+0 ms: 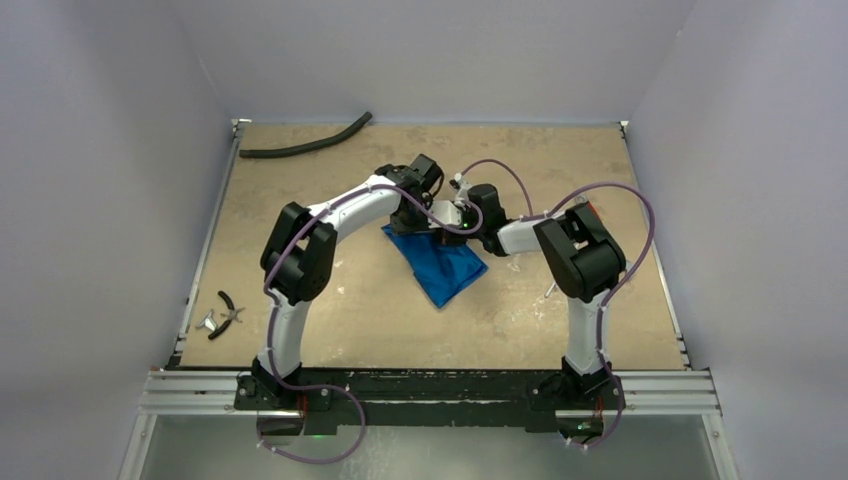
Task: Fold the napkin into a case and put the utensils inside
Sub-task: Fold the lower triangle-folded napkin at the center of the board.
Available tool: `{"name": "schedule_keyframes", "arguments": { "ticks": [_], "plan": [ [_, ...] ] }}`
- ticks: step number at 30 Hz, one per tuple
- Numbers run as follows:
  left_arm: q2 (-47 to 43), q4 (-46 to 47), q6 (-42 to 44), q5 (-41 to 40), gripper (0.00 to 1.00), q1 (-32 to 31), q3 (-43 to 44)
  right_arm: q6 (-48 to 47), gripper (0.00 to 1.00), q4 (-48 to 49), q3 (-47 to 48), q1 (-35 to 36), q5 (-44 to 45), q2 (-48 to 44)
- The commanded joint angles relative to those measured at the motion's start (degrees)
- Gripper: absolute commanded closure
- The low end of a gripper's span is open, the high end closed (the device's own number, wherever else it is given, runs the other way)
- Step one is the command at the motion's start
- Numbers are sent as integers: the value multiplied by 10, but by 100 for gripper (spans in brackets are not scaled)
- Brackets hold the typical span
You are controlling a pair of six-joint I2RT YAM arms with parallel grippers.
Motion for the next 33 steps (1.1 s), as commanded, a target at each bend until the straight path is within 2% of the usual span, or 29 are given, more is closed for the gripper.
{"name": "schedule_keyframes", "arguments": {
  "ticks": [1,2,5,6,8,10,14,19,24,28,31,33],
  "plan": [
    [13,26,12,-6,72,-5,10,24,100,15,-28,24,-15,-28],
    [12,33,14,-11,70,-5,5,29,100,20,-34,24,-17,-32],
    [4,51,15,-16,56,-2,-18,36,100,4,-42,21,-21,-61],
    [-2,57,10,-14,48,0,-24,36,100,2,-43,16,-18,-78],
    [-16,67,-9,-10,21,3,-31,37,100,-3,-38,7,-19,-96],
    [-39,87,-30,-11,14,7,-40,41,100,0,-35,5,-20,-104],
    [-87,158,-49,-35,9,7,-90,62,100,32,-43,5,-24,-99],
    [-86,137,-57,-34,6,9,-89,66,100,27,-59,-2,-22,-125],
    [-88,157,-43,-44,3,10,-106,33,85,-17,-65,-28,14,-168],
    [-71,164,-43,-50,2,12,-107,-4,75,-61,-80,-34,81,-214],
    [-64,166,-46,-46,1,12,-104,-6,74,-46,-119,-35,99,-249],
    [-60,165,-48,-44,2,13,-103,1,78,-14,-151,-35,100,-266]
  ]
}}
